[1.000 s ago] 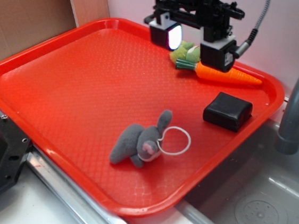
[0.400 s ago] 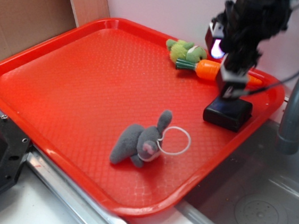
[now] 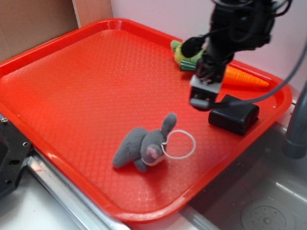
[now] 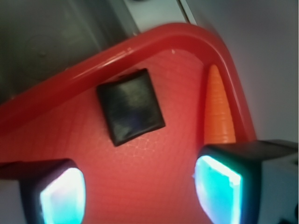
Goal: Grab the black box.
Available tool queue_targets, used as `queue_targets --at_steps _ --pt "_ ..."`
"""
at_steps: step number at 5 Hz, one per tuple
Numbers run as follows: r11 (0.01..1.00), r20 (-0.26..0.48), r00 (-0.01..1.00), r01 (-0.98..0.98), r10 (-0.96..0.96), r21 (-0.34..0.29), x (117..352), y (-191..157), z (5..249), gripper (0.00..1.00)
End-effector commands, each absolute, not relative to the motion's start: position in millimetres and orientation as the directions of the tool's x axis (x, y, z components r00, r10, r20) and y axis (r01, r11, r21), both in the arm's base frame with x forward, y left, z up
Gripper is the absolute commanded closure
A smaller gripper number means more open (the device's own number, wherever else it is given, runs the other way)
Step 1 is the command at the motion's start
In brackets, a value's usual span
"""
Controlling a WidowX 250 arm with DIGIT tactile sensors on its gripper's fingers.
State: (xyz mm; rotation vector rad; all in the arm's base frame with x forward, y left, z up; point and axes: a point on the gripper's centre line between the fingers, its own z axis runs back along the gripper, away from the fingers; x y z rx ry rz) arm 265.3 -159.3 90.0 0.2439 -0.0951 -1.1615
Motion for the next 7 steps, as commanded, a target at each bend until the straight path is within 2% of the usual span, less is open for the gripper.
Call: queue_targets --at_steps 1,2,3,4,5,6,7 --pt "0.368 0.051 0.366 0.903 -0.929 0.221 275.2 -157.5 80.1 0.0" --pt "0.371 0.05 0.369 0.91 -0.928 0.183 289.1 -156.0 60.9 0.0" --pt "0.377 0.061 0.372 0.919 -0.926 0.117 297.2 -156.5 37.6 0.0" --pt "0.372 0.064 0.367 0.924 -0.928 0.088 296.4 -165.1 26.7 0.0" --pt "0.391 0.07 0.388 0.92 -0.919 0.033 296.8 -177.8 16.4 0.24" --pt "0.405 0.043 0.404 0.914 -0.914 0.021 297.3 -180.2 23.1 1.0" --pt "0.612 -0.125 0.61 0.791 -0.783 0.026 285.4 -163.5 57.4 1.0"
